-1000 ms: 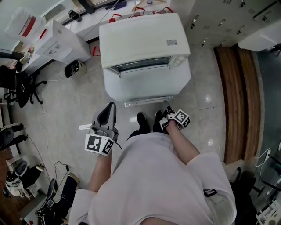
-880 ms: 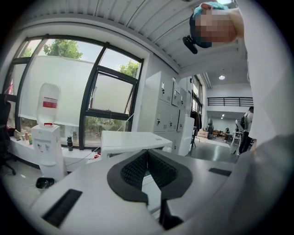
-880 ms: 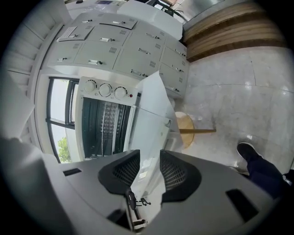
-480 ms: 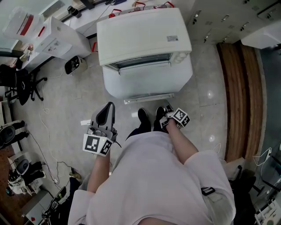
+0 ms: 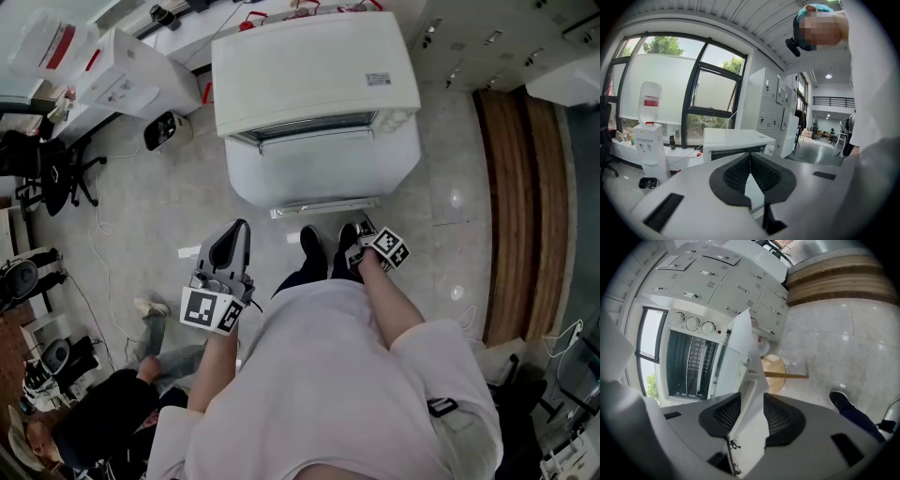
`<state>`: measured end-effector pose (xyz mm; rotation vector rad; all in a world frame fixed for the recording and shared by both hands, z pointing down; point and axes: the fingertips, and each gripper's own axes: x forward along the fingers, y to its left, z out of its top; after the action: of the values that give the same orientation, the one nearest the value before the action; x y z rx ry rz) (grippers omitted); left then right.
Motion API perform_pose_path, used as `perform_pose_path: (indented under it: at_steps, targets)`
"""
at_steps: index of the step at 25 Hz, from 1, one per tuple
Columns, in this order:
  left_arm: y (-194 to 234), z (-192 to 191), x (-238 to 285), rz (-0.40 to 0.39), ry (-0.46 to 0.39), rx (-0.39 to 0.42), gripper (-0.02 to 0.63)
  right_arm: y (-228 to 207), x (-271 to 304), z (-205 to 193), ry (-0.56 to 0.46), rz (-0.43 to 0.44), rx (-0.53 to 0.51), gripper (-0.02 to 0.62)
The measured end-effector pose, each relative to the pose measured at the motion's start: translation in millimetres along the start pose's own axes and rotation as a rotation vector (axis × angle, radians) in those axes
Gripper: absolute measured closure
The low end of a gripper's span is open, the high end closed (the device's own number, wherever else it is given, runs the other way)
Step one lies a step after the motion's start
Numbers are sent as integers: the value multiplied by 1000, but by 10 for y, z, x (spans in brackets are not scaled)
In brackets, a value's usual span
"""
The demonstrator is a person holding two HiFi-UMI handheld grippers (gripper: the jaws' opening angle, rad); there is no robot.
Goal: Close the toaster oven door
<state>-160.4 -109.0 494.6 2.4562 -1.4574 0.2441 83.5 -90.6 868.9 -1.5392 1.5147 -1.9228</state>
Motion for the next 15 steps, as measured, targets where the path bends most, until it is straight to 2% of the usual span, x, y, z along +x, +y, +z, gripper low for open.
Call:
perform_pose_path:
  at_steps: [2,15]
  targets:
    - [6,-16,-3,2,2,-1,585,-64,-4,-28,9,-20,-3,477]
    - [32,-38,-27,16,10,-2,586,-78,93,2,18,-36,-27,488]
